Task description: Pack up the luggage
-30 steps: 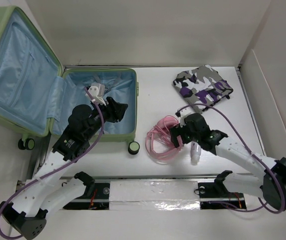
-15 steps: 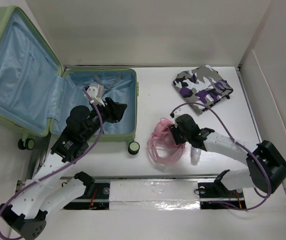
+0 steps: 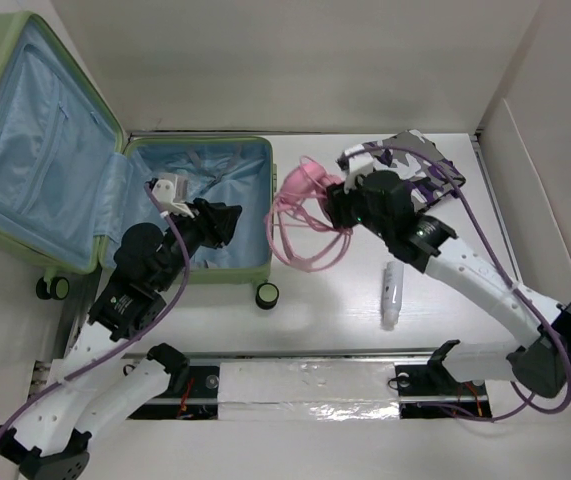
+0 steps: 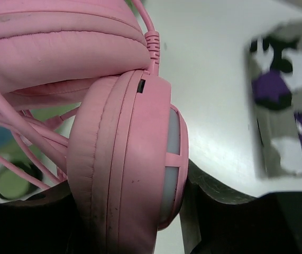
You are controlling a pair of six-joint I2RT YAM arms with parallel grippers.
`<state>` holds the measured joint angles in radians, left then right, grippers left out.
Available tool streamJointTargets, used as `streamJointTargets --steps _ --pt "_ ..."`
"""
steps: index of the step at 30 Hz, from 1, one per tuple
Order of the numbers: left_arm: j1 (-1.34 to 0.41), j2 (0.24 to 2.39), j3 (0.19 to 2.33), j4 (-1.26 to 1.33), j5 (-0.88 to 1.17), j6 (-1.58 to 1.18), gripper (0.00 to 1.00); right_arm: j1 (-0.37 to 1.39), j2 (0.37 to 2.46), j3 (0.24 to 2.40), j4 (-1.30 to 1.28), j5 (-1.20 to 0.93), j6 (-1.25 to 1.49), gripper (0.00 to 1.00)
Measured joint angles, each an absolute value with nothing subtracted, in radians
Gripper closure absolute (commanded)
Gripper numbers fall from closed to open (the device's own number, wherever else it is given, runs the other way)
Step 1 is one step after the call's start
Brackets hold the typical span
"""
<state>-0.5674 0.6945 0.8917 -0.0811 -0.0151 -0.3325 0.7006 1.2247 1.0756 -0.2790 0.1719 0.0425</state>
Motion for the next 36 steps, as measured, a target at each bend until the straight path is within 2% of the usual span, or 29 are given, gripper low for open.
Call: streamJointTargets --steps 5,10,17,20,22,23,24,27,29,32,35,36 --pt "-0.567 0.607 0.878 -0.081 -0.078 -0.334 0.62 0.733 1.452 1.374 -0.207 0.093 0.012 0.63" --pt "-0.567 0.507 0.847 -0.079 -0.146 -0.340 0.64 0.782 1.778 1.645 -0.115 0.002 0.012 0.62" --pt "-0.567 0.464 0.841 -0.072 -0.195 -0.350 0.65 0.836 2.271 2.062 -0.127 -0.065 0.031 0.60" --pt "-0.567 0.467 0.838 -0.072 -0.196 -0.352 0.65 0.860 2.439 2.210 -0.167 -0.076 0.045 0.53" --pt "-0.567 0.470 0.837 -0.072 -0.196 -0.354 0.65 0.872 2.505 2.250 -0.180 -0.083 0.058 0.41" --pt "-0.567 0.473 0.836 -0.072 -0.196 -0.355 0.65 0.878 2.522 2.253 -0.187 -0.090 0.066 0.35" --pt "-0.567 0.475 0.836 -0.072 -0.196 -0.356 0.65 0.882 2.532 2.253 -0.195 -0.099 0.073 0.25" --pt "-0.567 0.480 0.833 -0.072 -0.196 -0.357 0.64 0.889 2.524 2.241 -0.194 -0.115 0.081 0.10" --pt "-0.567 0.488 0.833 -0.071 -0.196 -0.358 0.65 0.889 2.483 2.207 -0.175 -0.124 0.078 0.08" --pt "-0.567 0.509 0.833 -0.072 -0.192 -0.360 0.64 0.879 2.351 2.104 -0.144 -0.140 0.068 0.09" --pt "-0.567 0.540 0.833 -0.071 -0.185 -0.360 0.68 0.853 2.138 1.924 -0.056 -0.159 0.057 0.17" --pt "-0.567 0.553 0.833 -0.071 -0.177 -0.359 0.70 0.837 2.048 1.852 -0.018 -0.165 0.057 0.35"
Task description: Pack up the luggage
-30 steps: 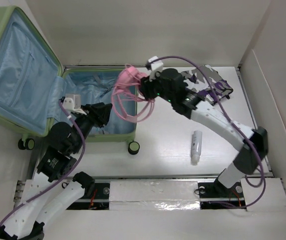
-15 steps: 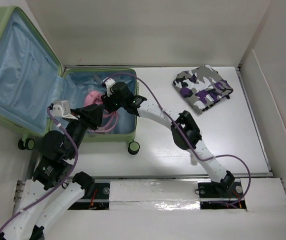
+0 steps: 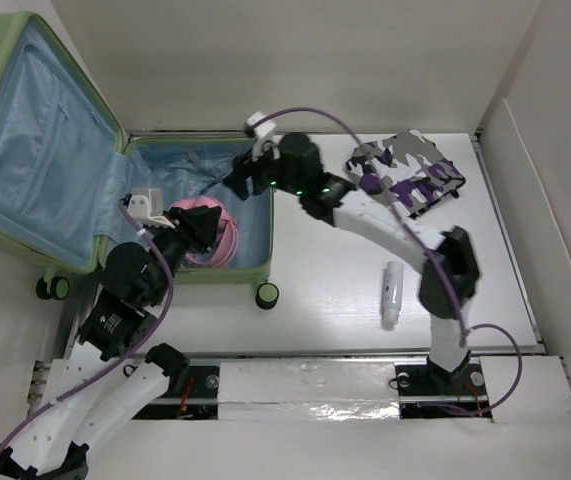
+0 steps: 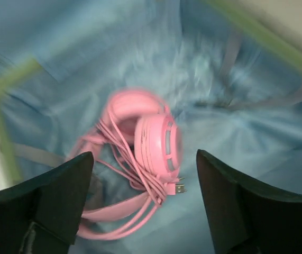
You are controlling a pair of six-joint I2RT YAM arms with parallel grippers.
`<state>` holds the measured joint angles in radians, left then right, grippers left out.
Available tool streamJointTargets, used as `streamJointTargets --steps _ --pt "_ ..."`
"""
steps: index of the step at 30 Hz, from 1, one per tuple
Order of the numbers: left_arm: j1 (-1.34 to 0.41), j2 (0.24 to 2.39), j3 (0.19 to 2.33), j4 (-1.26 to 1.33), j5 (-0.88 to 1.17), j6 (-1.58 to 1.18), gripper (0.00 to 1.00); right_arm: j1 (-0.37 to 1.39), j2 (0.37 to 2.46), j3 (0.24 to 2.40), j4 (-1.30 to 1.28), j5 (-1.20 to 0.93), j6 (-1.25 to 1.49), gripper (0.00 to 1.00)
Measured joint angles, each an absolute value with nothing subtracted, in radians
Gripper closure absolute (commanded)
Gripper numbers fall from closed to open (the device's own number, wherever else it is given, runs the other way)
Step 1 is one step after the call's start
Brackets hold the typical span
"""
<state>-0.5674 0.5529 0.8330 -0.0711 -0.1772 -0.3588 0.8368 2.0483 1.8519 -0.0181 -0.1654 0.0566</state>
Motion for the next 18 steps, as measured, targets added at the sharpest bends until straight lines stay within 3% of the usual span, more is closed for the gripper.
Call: streamJointTargets --steps 2,3,4,6,8,10,12,14,15,18 --pt "-0.567 0.582 0.833 -0.069 -0.156 -0.359 0.76 0.793 1.887 1.719 0.060 -0.180 0.054 0.58" --pt "-0.567 0.599 0.833 -0.066 -0.136 -0.359 0.81 0.763 1.801 1.652 0.088 -0.184 0.054 0.80" --pt "-0.567 0.619 0.833 -0.061 -0.115 -0.358 0.92 0.728 1.718 1.587 0.113 -0.183 0.050 0.88" --pt "-0.567 0.665 0.833 -0.039 -0.052 -0.355 1.00 0.646 1.557 1.445 0.175 -0.158 0.047 0.95" --pt "-0.567 0.725 0.837 -0.025 0.013 -0.356 1.00 0.554 1.408 1.299 0.202 -0.121 0.045 0.95" --pt "-0.574 0.794 0.847 -0.011 0.072 -0.365 1.00 0.460 1.269 1.148 0.206 -0.097 0.046 0.90" --pt "-0.601 0.873 0.874 0.005 0.105 -0.379 1.00 0.382 1.157 1.029 0.184 -0.080 0.050 0.78" --pt "-0.660 0.991 0.908 0.029 0.110 -0.402 1.00 0.323 1.069 0.946 0.161 -0.081 0.052 0.55" --pt "-0.710 1.047 0.921 0.046 0.082 -0.410 1.00 0.298 1.034 0.918 0.144 -0.080 0.049 0.35" --pt "-0.940 1.256 1.005 0.052 -0.075 -0.421 1.00 0.238 0.952 0.873 0.096 -0.086 0.039 0.19"
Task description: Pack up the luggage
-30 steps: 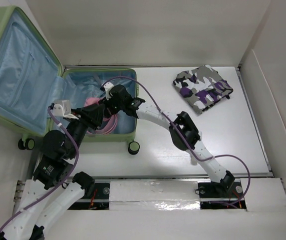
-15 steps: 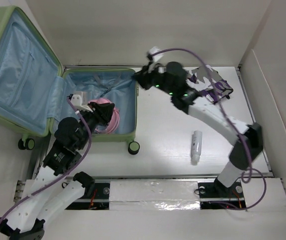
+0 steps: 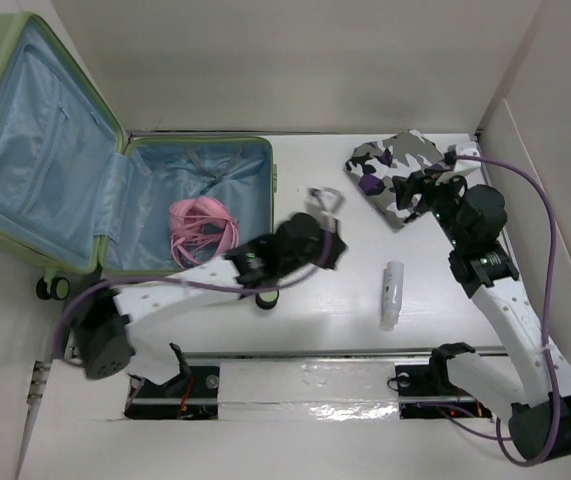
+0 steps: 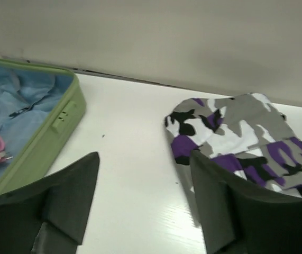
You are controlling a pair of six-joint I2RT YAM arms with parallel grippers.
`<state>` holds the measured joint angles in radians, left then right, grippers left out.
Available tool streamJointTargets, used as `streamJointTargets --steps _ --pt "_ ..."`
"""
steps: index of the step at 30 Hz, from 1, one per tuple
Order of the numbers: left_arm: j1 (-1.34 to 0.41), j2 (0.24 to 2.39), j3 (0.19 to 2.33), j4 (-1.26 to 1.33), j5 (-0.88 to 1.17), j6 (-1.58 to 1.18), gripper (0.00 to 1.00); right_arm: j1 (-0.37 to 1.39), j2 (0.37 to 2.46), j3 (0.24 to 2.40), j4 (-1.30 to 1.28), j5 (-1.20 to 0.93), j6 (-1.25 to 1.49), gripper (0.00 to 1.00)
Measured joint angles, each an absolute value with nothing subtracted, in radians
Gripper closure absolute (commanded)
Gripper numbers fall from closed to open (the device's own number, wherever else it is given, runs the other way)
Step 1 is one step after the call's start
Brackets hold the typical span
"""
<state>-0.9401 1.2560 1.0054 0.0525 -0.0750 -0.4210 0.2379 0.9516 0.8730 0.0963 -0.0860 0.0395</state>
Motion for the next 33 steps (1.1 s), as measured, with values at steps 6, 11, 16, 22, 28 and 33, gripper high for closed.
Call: streamJointTargets --steps 6,11,16,22,28,33 --pt "-1.209 1.721 1.300 0.043 -0.176 -0.443 0.35 0.132 0.828 0.849 0.017 -0.105 0.027 0.17" --pt "-1.230 1.911 1.456 -0.023 -0.220 -0.455 0.27 0.070 0.726 0.851 -0.065 -0.104 0.022 0.13" --pt "-1.274 2.059 1.619 -0.053 -0.271 -0.460 0.29 0.076 0.715 0.919 -0.145 -0.087 -0.006 0.14" --pt "-1.307 2.167 1.682 -0.092 -0.327 -0.460 0.33 0.094 0.705 0.979 -0.176 -0.107 -0.026 0.14" --pt "-1.302 2.252 1.703 -0.120 -0.392 -0.450 0.37 0.099 0.693 0.981 -0.181 -0.128 -0.035 0.14" --pt "-1.299 2.297 1.721 -0.131 -0.438 -0.434 0.53 0.099 0.694 0.981 -0.183 -0.138 -0.034 0.14"
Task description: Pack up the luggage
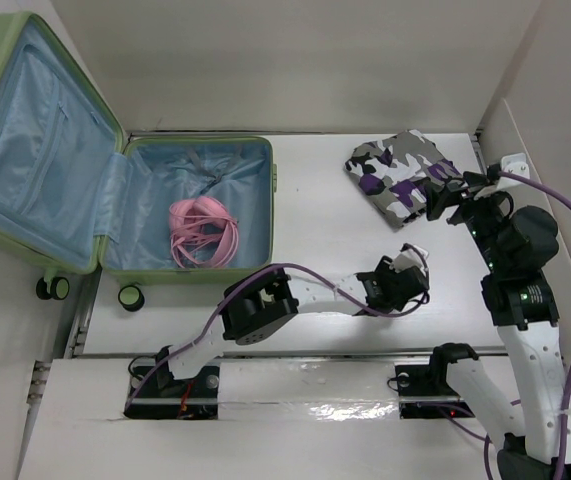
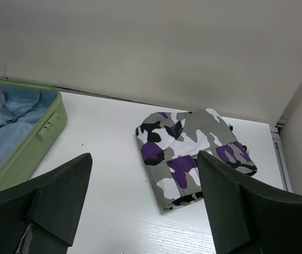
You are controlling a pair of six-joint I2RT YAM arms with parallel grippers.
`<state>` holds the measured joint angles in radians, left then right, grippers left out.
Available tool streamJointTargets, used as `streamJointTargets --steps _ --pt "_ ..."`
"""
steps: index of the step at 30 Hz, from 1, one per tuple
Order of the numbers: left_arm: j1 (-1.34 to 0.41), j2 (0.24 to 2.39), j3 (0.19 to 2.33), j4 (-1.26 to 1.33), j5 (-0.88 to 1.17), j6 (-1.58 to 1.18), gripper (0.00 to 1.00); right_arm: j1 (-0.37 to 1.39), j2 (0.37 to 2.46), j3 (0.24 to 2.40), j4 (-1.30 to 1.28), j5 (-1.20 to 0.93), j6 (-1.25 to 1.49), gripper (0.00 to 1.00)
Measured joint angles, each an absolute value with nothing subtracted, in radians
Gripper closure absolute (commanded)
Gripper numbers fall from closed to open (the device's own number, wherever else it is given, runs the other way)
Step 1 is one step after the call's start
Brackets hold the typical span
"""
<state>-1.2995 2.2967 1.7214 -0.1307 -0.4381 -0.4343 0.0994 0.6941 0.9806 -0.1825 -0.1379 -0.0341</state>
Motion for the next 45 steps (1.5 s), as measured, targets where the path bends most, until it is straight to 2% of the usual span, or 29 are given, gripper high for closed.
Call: streamJointTargets --steps 1,4,9,13,15,21,26,31,36,45 --pt "-1.299 2.298 1.723 -0.132 -0.444 -0.432 0.64 0.099 0.694 0.980 -0.182 -0.139 -0.034 0.14" --pt "-1.300 2.298 1.723 -0.131 -0.457 -0.426 0.72 0.099 0.693 0.978 -0.179 -0.146 -0.034 0.15" --pt "-1.288 2.260 1.666 -0.117 -0.511 -0.395 0.74 0.100 0.693 0.962 -0.174 -0.168 -0.033 0.13" --pt "-1.203 2.113 1.563 -0.137 -0.507 -0.365 0.75 0.110 0.692 0.939 -0.156 -0.198 -0.030 0.13" --pt "-1.116 2.025 1.543 -0.139 -0.475 -0.362 0.75 0.122 0.694 0.912 -0.130 -0.220 -0.028 0.13" --pt "-0.661 1.720 1.536 -0.109 -0.390 -0.332 0.74 0.220 0.770 0.811 -0.020 -0.244 -0.014 0.14" --pt "-0.358 1.613 1.523 -0.110 -0.348 -0.279 0.73 0.368 0.896 0.766 0.052 -0.194 -0.008 0.14" --pt "-0.146 1.626 1.455 -0.143 -0.229 -0.241 0.74 0.441 0.923 0.714 0.115 -0.129 -0.010 0.14" --pt "0.020 1.733 1.448 -0.187 -0.159 -0.182 0.71 0.446 0.936 0.686 0.151 -0.097 -0.010 0.14" --pt "0.105 1.993 1.531 -0.220 -0.086 -0.073 0.66 0.447 0.937 0.685 0.177 -0.072 -0.012 0.14"
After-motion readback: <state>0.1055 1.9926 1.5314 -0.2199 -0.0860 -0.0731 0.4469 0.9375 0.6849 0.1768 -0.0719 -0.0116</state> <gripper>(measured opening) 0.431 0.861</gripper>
